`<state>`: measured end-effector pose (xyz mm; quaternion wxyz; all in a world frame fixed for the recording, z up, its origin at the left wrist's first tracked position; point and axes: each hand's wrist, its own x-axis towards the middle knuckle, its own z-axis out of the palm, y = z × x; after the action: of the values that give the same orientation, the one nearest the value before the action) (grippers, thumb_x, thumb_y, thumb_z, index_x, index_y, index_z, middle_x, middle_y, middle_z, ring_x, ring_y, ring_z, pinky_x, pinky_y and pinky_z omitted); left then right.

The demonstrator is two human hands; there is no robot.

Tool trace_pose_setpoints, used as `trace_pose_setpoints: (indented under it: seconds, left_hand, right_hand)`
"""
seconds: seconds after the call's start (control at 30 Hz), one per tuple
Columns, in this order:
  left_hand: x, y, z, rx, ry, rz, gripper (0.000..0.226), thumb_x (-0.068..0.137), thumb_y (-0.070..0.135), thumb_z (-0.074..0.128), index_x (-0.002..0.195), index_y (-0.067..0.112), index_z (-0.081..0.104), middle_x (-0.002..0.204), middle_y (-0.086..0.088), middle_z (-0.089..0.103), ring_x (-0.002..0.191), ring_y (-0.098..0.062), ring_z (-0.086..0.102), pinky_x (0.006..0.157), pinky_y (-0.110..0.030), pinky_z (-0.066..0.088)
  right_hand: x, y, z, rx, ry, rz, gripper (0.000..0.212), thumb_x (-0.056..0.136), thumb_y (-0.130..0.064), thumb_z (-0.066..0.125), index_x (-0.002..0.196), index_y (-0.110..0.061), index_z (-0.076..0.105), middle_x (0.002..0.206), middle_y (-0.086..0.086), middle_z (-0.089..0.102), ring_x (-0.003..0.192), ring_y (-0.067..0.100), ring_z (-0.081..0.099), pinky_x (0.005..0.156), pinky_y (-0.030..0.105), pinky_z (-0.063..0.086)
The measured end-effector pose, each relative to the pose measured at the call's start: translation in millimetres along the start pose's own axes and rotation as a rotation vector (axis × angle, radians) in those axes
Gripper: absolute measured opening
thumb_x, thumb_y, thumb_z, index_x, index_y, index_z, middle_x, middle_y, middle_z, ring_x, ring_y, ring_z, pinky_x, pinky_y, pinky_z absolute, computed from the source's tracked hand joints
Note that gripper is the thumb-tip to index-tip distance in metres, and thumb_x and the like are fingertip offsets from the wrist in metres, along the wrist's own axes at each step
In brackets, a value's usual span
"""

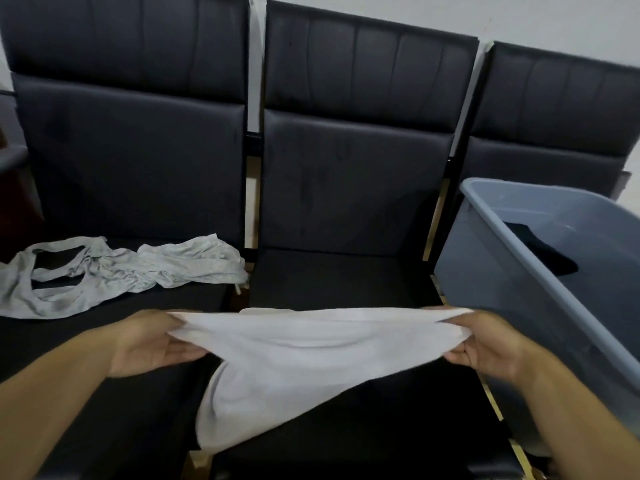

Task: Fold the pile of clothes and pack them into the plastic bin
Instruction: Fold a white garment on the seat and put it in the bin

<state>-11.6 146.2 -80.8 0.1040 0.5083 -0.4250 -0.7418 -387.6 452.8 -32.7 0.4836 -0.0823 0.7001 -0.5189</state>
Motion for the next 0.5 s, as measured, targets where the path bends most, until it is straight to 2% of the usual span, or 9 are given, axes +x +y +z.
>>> trace_pose_setpoints:
  seconds: [0.07, 0.13, 0.2, 0.3, 0.37, 0.5]
  left_hand:
    - [-6, 29, 9, 0.039, 0.013, 0.075, 0.032, 0.098, -0.010, 0.042, 0.123, -0.003, 0.061, 0.120, -0.027, 0.067, 0.112, -0.040, 0.065, 0.092, -0.049, 0.057]
    - [-13, 62, 24, 0.046, 0.042, 0.191, 0.030, 0.100, -0.007, 0.045, 0.125, -0.001, 0.061, 0.125, -0.023, 0.065, 0.113, -0.033, 0.066, 0.094, -0.043, 0.052]
    - [-21, 95, 42, -0.018, 0.070, 0.317, 0.026, 0.100, -0.005, 0.048, 0.121, 0.000, 0.062, 0.124, -0.021, 0.063, 0.118, -0.032, 0.062, 0.098, -0.041, 0.050]
    - [-41, 149, 67, -0.113, 0.113, 0.524, 0.036, 0.100, -0.009, 0.046, 0.134, -0.001, 0.055, 0.132, -0.021, 0.056, 0.127, -0.034, 0.054, 0.106, -0.040, 0.047]
    - [-63, 181, 83, -0.153, 0.098, 0.637, 0.041, 0.101, -0.008, 0.045, 0.140, 0.003, 0.052, 0.136, -0.020, 0.055, 0.125, -0.032, 0.055, 0.104, -0.037, 0.049]
    - [-120, 234, 108, -0.207, 0.090, 0.838, 0.039, 0.103, 0.000, 0.043, 0.140, 0.009, 0.052, 0.129, -0.016, 0.059, 0.115, -0.028, 0.060, 0.103, -0.038, 0.052]
  right_hand:
    - [0, -21, 13, -0.001, -0.027, -0.068, 0.029, 0.101, -0.005, 0.051, 0.119, -0.007, 0.073, 0.100, 0.018, 0.073, 0.079, 0.026, 0.073, 0.063, 0.034, 0.063]
    - [2, -48, 27, 0.046, -0.006, -0.181, 0.029, 0.102, -0.004, 0.050, 0.124, -0.004, 0.068, 0.109, 0.022, 0.073, 0.086, 0.031, 0.075, 0.066, 0.036, 0.063]
    - [-1, -81, 40, 0.137, 0.053, -0.317, 0.028, 0.103, -0.001, 0.048, 0.127, -0.002, 0.063, 0.111, 0.024, 0.072, 0.084, 0.031, 0.077, 0.064, 0.033, 0.062]
    - [-16, -135, 55, 0.231, 0.120, -0.503, 0.032, 0.106, -0.004, 0.038, 0.134, -0.003, 0.055, 0.118, 0.026, 0.066, 0.082, 0.031, 0.077, 0.067, 0.034, 0.063]
    - [-34, -168, 61, 0.278, 0.162, -0.610, 0.036, 0.107, -0.006, 0.034, 0.136, -0.007, 0.054, 0.121, 0.024, 0.063, 0.081, 0.031, 0.077, 0.066, 0.033, 0.062]
    - [-85, -221, 63, 0.324, 0.236, -0.780, 0.039, 0.107, -0.011, 0.031, 0.140, -0.014, 0.052, 0.123, 0.019, 0.063, 0.089, 0.030, 0.075, 0.065, 0.032, 0.061]
